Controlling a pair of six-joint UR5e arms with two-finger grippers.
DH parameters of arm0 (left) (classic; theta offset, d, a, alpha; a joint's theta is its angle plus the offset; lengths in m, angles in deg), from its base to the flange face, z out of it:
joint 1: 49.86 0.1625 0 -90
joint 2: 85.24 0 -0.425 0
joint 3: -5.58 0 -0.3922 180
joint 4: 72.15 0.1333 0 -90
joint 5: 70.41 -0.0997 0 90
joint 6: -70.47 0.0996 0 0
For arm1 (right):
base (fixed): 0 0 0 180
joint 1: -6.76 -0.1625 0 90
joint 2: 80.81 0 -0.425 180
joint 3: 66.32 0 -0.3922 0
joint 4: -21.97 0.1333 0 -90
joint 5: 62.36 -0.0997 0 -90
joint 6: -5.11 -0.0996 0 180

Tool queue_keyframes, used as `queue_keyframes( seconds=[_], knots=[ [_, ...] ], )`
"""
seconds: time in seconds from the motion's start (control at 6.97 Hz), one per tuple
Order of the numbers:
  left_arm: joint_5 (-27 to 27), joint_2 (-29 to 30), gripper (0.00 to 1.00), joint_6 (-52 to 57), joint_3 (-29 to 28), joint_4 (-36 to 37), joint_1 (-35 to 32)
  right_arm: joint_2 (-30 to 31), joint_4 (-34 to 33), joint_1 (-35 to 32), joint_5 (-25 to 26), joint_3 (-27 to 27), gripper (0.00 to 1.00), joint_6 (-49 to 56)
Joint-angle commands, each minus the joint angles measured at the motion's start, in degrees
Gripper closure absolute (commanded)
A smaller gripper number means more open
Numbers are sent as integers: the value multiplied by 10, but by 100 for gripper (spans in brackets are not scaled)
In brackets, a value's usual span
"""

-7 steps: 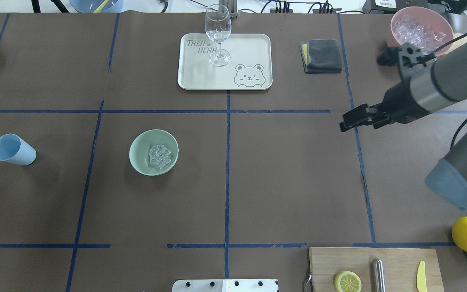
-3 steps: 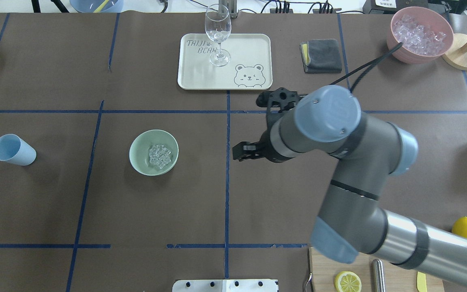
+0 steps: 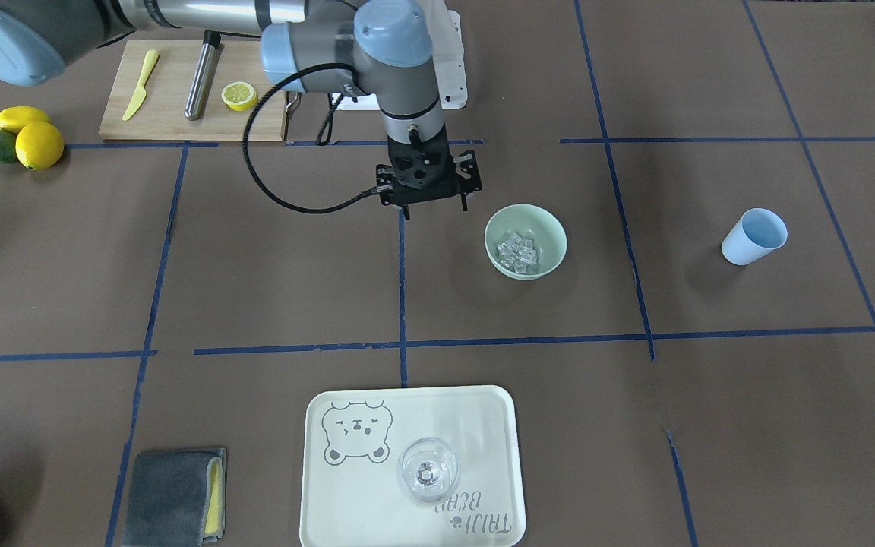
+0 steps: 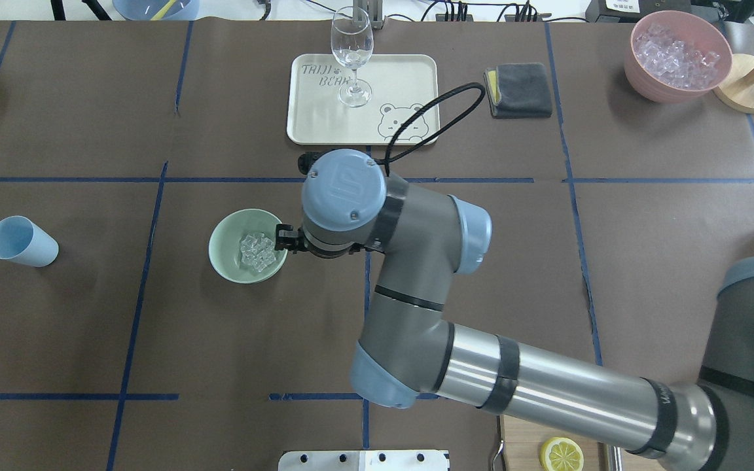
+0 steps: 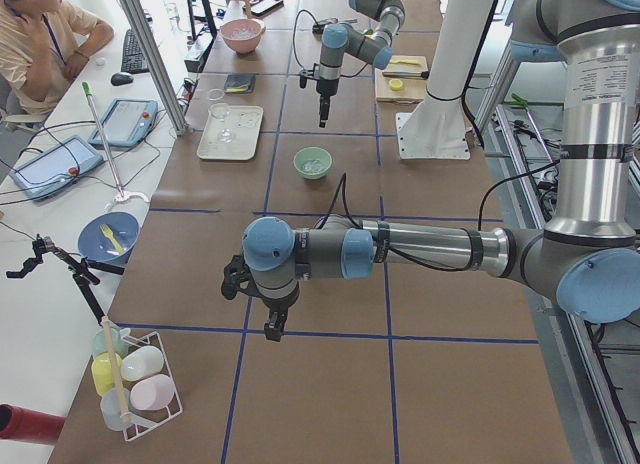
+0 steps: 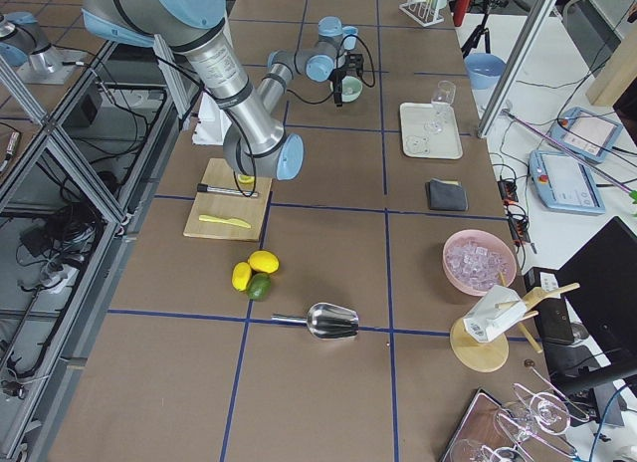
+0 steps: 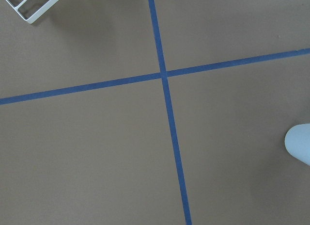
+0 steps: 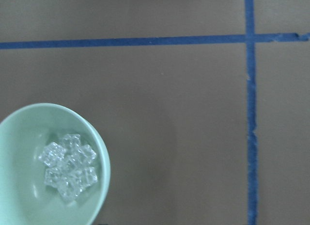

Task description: Pour ice into bowl

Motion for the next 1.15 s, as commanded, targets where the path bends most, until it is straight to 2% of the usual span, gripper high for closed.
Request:
queue_keyframes(
  seconds=[0.0, 0.14, 0.29, 0.43, 0.86, 1.0],
  knots=[
    [0, 0, 0, -1, 8, -2, 0, -76, 101, 7, 26, -164, 12, -10],
    [-1, 0, 0, -1, 16, -2, 0, -80, 105, 7, 26, -173, 16, -10],
    [-1, 0, 0, -1, 18, -2, 0, -80, 105, 12, 26, -174, 60, -10],
    [-1, 0, 0, -1, 17, -2, 1, -80, 105, 12, 25, -174, 100, -9],
    [0, -2, 0, -1, 8, -2, 0, -77, 101, 10, 15, -158, 100, -2],
    [0, -7, 0, 0, 5, -1, 1, -68, 98, -5, -7, -146, 100, 9]
  ],
)
